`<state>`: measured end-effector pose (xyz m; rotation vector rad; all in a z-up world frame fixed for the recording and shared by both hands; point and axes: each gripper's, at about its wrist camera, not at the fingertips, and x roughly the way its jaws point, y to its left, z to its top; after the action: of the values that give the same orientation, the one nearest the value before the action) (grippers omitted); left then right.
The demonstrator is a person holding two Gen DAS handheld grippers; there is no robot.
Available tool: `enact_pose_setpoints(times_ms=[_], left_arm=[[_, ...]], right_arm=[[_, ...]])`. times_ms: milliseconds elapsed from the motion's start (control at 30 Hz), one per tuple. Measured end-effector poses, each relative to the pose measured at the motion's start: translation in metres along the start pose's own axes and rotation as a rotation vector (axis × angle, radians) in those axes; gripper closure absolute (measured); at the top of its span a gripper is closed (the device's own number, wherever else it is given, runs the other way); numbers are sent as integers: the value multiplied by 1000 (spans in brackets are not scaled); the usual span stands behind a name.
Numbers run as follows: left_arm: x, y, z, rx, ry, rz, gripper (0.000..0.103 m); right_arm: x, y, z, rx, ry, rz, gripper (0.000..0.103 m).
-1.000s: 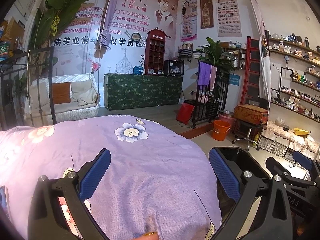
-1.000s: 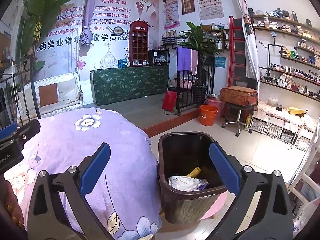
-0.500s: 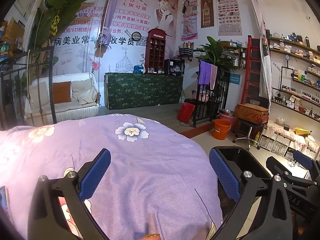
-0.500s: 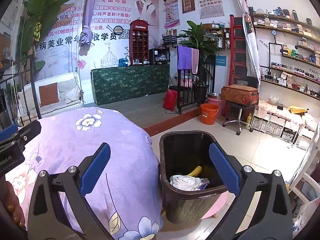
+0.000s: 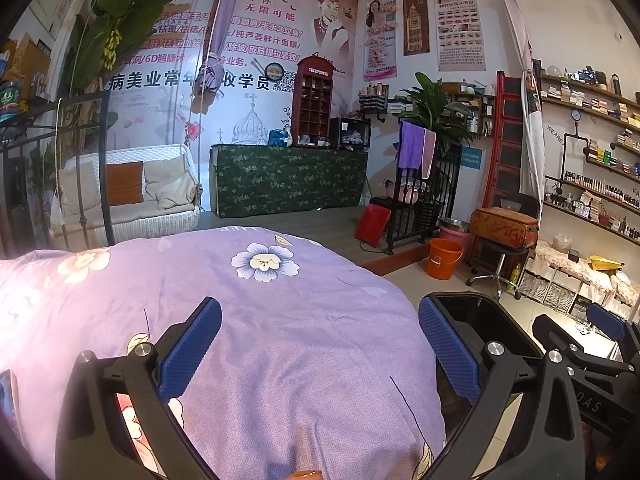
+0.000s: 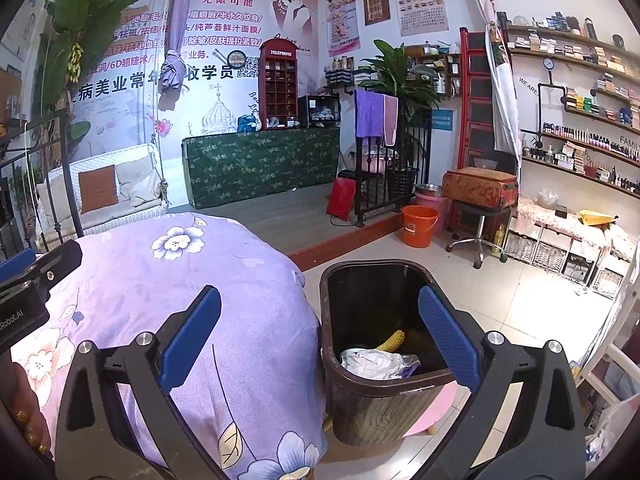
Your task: Collect trash
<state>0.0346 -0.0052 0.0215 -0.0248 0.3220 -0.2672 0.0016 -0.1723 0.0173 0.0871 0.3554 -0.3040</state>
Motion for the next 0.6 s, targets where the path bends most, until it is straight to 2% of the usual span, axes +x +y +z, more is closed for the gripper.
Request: enact_pose_setpoints(times_ms=[600], left_arm=[[-2,3,-1,-2,3,-1,6]], right_arm=[[2,4,-5,3,5,-2,5]])
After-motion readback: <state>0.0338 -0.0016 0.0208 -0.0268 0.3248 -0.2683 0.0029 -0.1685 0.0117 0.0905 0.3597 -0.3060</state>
